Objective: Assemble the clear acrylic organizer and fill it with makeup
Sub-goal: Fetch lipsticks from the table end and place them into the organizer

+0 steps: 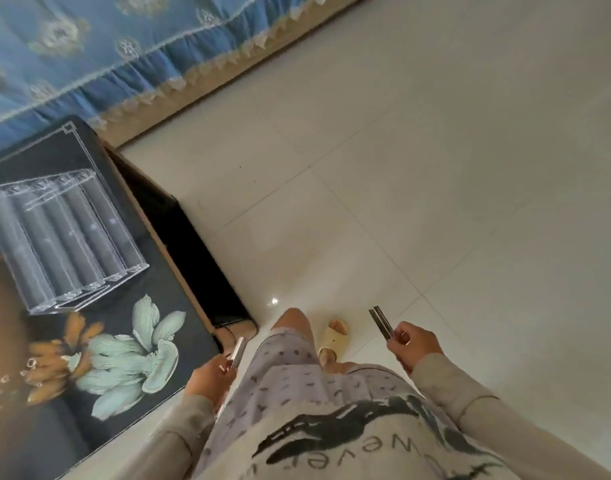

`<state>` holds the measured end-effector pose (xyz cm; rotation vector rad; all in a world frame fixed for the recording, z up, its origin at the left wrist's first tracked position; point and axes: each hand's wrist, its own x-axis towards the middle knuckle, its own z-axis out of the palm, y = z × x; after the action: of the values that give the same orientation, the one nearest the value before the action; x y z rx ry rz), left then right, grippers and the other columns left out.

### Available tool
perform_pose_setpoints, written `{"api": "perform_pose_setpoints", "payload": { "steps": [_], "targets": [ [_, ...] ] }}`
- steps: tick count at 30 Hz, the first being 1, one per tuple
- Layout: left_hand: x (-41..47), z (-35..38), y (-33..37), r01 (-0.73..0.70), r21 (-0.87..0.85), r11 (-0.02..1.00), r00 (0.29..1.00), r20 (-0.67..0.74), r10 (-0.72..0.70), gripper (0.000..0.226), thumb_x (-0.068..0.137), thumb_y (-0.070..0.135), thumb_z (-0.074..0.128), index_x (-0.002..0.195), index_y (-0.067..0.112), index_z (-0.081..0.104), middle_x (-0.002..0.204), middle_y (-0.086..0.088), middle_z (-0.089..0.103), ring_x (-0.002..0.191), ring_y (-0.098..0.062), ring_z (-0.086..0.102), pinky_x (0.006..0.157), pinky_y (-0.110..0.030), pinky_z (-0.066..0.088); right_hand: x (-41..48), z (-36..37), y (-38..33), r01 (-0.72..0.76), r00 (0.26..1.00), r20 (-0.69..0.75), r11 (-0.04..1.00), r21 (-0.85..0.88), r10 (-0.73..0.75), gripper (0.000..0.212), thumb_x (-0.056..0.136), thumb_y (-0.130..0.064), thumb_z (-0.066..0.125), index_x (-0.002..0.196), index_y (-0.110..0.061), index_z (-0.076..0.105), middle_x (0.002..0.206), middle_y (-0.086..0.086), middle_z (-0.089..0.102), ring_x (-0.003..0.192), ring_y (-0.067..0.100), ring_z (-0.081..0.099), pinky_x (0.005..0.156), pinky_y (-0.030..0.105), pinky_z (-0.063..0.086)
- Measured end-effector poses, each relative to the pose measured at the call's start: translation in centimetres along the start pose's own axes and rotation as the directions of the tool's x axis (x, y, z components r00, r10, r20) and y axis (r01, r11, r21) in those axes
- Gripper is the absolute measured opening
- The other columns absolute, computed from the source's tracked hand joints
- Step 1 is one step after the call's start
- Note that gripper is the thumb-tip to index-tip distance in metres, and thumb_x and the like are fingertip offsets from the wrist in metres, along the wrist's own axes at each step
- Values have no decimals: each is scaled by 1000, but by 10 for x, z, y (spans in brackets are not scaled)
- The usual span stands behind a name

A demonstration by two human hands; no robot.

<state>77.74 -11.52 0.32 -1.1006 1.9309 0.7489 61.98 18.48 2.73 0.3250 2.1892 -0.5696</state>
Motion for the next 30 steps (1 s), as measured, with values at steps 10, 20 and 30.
{"api": "perform_pose_setpoints", "payload": {
  "steps": [10, 20, 30],
  "targets": [
    [35, -29, 49, 89, -211, 973, 996, 0, -92, 19, 92, 29, 45, 89, 13, 56, 91, -11, 64, 82, -26, 58, 72, -25, 39, 90, -43, -103, 152, 987, 84, 965, -213, -137, 25, 79, -15, 61, 61, -18, 46, 64, 9, 57, 60, 23, 49, 61, 26, 41],
    [93, -168, 133, -115, -385, 916, 976, -215, 32, 16, 89, 27, 52, 91, 13, 59, 82, -5, 61, 76, -21, 55, 70, -28, 41, 152, -77, -223, 141, 990, 25, 947, -289, -139, 12, 80, -11, 62, 70, -8, 55, 69, 12, 61, 65, 24, 52, 64, 27, 41],
    [129, -236, 159, -23, -553, 833, 967, -223, -122, 14, 89, 27, 53, 81, 15, 50, 80, -9, 59, 75, -24, 55, 67, -28, 40, 225, -104, -359, 271, 962, 91, 871, -410, -256, 18, 81, -6, 59, 65, -5, 52, 66, 15, 57, 61, 24, 48, 59, 27, 36]
  ]
}}
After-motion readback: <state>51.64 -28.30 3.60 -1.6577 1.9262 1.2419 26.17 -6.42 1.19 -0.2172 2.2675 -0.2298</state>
